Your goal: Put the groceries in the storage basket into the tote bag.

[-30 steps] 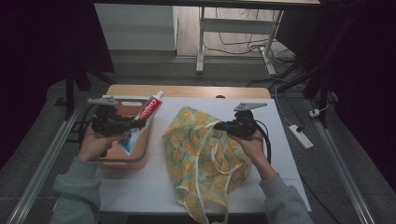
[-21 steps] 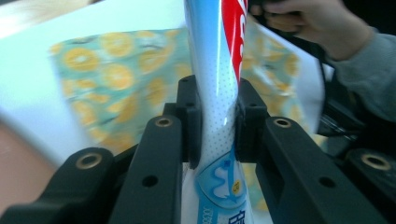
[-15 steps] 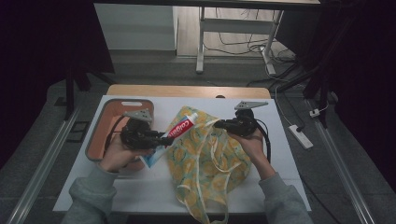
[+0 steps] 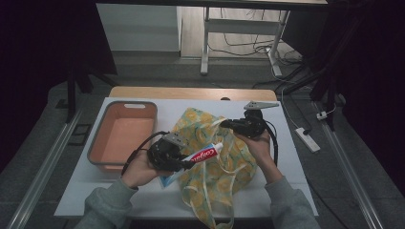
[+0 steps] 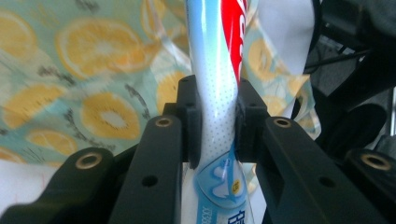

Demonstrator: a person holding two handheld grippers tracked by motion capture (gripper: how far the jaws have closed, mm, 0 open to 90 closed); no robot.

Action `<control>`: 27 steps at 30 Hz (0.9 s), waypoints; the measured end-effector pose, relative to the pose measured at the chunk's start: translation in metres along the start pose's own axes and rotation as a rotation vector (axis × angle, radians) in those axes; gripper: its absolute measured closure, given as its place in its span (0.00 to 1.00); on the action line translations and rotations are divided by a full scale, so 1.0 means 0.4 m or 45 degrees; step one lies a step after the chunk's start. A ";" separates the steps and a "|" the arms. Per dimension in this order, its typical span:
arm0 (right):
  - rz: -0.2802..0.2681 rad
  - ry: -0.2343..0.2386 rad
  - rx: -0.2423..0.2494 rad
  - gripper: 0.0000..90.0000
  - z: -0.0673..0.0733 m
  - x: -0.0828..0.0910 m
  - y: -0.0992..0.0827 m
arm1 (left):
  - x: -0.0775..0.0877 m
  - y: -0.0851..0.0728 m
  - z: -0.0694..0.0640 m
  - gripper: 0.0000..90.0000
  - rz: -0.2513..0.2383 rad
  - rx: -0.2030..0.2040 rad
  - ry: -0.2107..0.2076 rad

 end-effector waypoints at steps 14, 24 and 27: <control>-0.073 0.009 0.052 0.98 0.041 -0.001 0.044 | -0.020 -0.084 -0.025 0.84 0.218 0.059 0.101; -0.094 0.063 0.076 0.98 0.092 -0.022 0.061 | -0.088 0.009 -0.005 0.84 0.279 0.121 0.082; -0.096 0.069 0.086 0.98 0.105 -0.023 0.062 | -0.098 0.036 0.000 0.84 0.258 0.147 0.068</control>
Point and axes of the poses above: each handheld gripper's, and its own axes: x roughly backward along the jaws, y roughly out of its top, z roughly to its left, the point moved 8 cm from there along -x, roughly forward along the jaws, and after that the axes turned 9 degrees about y, right-handed, at the moved point
